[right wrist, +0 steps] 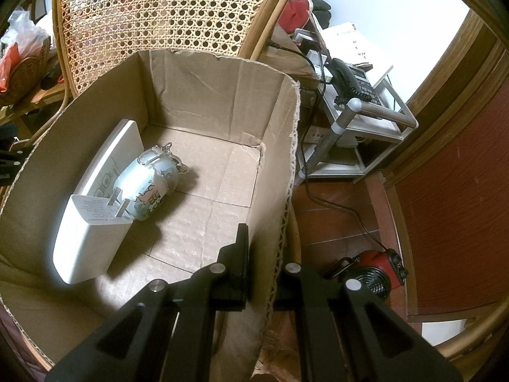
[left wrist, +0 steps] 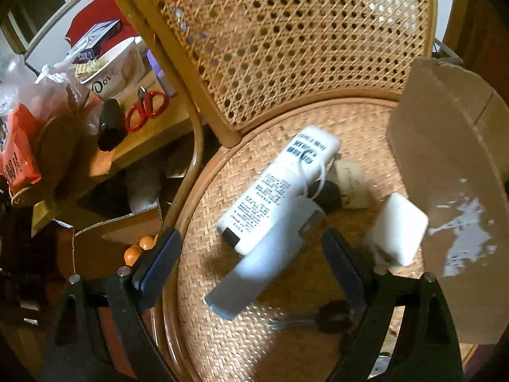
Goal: Organize rigid objects
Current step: 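Move the left tool back to the seat onto the light blue device, then close the left tool on the light blue device and lift it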
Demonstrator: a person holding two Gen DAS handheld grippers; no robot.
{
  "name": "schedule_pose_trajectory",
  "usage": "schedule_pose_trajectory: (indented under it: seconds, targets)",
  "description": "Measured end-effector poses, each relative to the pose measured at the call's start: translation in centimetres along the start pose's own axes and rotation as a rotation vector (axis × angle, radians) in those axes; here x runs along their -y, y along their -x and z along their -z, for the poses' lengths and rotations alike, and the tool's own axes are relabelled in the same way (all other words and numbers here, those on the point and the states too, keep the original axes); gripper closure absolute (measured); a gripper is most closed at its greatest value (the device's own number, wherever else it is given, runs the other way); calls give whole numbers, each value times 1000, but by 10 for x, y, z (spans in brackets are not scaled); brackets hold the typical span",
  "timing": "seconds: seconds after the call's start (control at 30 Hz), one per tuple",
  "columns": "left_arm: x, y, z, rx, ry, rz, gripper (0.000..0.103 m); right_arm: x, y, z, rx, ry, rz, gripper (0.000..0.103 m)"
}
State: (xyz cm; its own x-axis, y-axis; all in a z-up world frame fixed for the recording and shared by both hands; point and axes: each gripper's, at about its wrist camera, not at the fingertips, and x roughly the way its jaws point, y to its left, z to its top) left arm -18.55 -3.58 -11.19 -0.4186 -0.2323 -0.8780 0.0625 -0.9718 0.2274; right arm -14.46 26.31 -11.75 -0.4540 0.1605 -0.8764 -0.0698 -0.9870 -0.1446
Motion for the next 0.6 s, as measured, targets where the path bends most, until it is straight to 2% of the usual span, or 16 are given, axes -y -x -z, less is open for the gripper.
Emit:
schedule_pose_trajectory:
  seconds: [0.1, 0.27, 0.33, 0.47, 0.6]
  targets:
    - [0, -8, 1, -15, -6, 11, 21, 0, 0, 0, 0, 1, 1, 95]
    - [6, -12, 3, -44, -23, 88, 52, -1, 1, -1, 0, 0, 1, 95]
    - [11, -13, 4, -47, -38, 95, 58, -1, 1, -1, -1, 1, 2, 95]
    - [19, -15, 5, -42, -72, 60, 60, -1, 1, -1, 0, -1, 2, 94]
    - [18, -18, 7, -83, -68, 75, 60, -1, 1, -1, -2, -1, 3, 95]
